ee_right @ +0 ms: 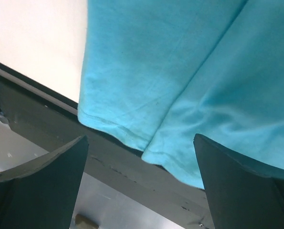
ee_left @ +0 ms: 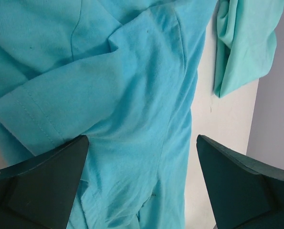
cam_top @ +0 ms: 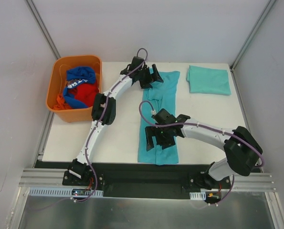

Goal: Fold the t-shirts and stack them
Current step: Rotate the tshirt 90 degrees

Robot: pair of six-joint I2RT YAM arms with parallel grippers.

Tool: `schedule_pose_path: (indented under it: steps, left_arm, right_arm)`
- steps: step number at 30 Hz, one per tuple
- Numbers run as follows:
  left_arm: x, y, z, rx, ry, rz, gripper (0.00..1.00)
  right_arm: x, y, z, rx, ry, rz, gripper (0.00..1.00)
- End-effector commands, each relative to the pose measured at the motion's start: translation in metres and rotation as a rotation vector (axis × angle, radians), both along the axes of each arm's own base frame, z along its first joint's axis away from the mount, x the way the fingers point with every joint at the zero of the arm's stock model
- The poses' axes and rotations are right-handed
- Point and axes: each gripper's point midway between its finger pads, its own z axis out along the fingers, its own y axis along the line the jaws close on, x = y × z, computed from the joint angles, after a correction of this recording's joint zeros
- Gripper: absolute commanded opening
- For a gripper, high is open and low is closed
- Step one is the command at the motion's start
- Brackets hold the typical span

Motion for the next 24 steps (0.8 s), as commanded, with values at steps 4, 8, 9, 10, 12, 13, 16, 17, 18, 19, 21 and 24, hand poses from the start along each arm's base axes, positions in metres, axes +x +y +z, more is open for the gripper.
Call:
schedule_pose_path:
  steps: [4,8,9,10,12,13,16,17,18,19,21,24]
  left_arm:
    - [0.037,0.025,0.061,-0.015,-0.17,0.11,0.99]
    - [0.035,0.036,0.17,-0.053,-0.376,0.114,0.99]
    - [0.032,0.037,0.186,-0.061,-0.405,0.105,0.99]
    - [0.026,0.037,0.203,-0.072,-0.432,0.09,0.99]
    - [0.003,0.038,0.245,-0.107,-0.482,0.037,0.99]
    - [-0.008,0.039,0.254,-0.117,-0.484,0.019,0.99]
    - [-0.061,0.04,0.274,-0.121,-0.478,-0.07,0.99]
    - [-0.089,0.049,0.271,-0.103,-0.449,-0.082,0.99]
    - [-0.103,0.054,0.266,-0.083,-0.435,-0.076,0.99]
    - [-0.121,0.053,0.258,-0.06,-0.418,-0.082,0.99]
    - [-0.164,0.076,0.225,0.028,-0.353,-0.017,0.99]
    - [-0.232,0.097,0.17,0.162,-0.283,0.058,0.99]
  right_arm:
    - [0.068,-0.042,0.063,-0.07,-0.238,-0.181,0.97]
    - [0.083,-0.065,0.082,-0.104,-0.299,-0.248,0.97]
    - [0.085,-0.069,0.085,-0.104,-0.304,-0.266,0.97]
    - [0.086,-0.073,0.091,-0.099,-0.325,-0.284,0.97]
    - [0.083,-0.083,0.089,-0.118,-0.322,-0.326,0.97]
    - [0.082,-0.088,0.093,-0.109,-0.336,-0.347,0.97]
    - [0.068,-0.101,0.084,-0.103,-0.315,-0.391,0.97]
    - [0.063,-0.104,0.08,-0.103,-0.309,-0.401,0.97]
    - [0.054,-0.112,0.066,-0.125,-0.281,-0.411,0.97]
    - [0.047,-0.115,0.064,-0.11,-0.277,-0.424,0.97]
    - [0.028,-0.123,0.046,-0.101,-0.235,-0.426,0.97]
    - [0.006,-0.126,0.027,-0.071,-0.174,-0.427,0.97]
